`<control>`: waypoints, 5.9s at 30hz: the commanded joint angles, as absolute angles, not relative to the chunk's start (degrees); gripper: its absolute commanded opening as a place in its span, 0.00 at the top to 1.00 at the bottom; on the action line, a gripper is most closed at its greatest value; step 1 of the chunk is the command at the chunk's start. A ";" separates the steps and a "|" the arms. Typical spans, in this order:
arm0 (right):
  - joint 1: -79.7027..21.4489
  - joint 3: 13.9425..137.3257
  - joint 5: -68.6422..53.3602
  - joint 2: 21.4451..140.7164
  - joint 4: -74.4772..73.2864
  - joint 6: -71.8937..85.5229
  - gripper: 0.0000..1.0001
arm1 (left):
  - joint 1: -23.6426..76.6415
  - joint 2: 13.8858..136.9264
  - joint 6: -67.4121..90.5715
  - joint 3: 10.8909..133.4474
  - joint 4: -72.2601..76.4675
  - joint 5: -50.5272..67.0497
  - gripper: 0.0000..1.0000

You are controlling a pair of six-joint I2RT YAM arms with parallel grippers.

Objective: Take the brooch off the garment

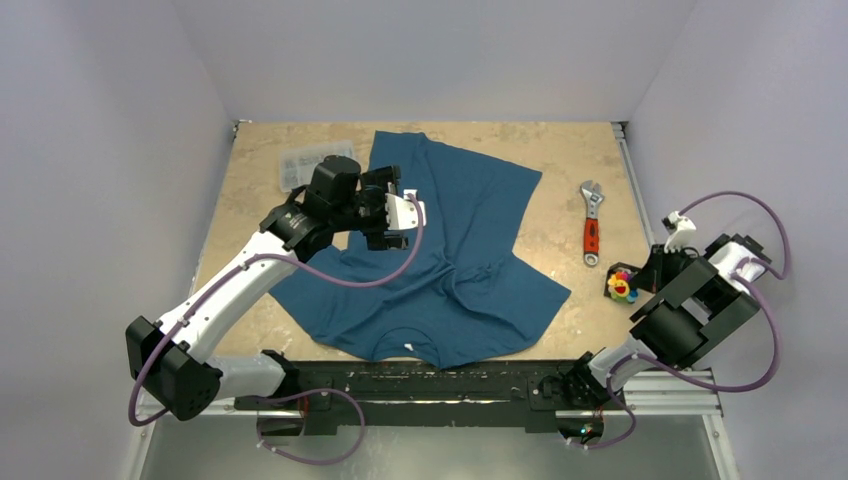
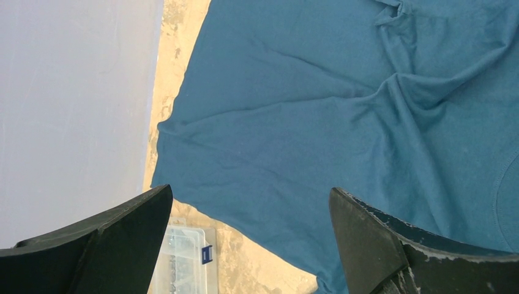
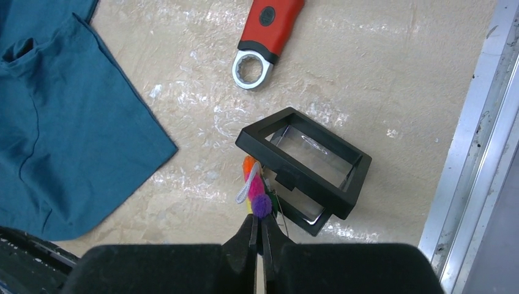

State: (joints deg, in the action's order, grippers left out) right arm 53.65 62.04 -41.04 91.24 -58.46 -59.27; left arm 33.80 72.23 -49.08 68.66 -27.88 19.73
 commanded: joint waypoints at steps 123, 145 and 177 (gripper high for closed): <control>-6.60 121.23 -14.84 124.08 -48.17 -25.51 0.03 | 5.54 79.60 -3.50 77.08 -58.72 17.64 0.00; -6.77 74.92 -23.93 98.51 -56.05 -29.33 0.01 | 5.45 86.19 35.13 45.44 -18.40 16.31 0.00; -6.69 55.12 -6.45 94.22 -49.90 -36.83 0.01 | 16.90 88.45 -29.04 56.42 -26.36 -18.81 0.00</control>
State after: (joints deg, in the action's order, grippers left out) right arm -6.85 56.75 -7.66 95.20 -48.80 -36.14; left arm 15.27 86.13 -14.06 58.65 -31.77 -10.96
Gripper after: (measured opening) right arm 0.987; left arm 0.998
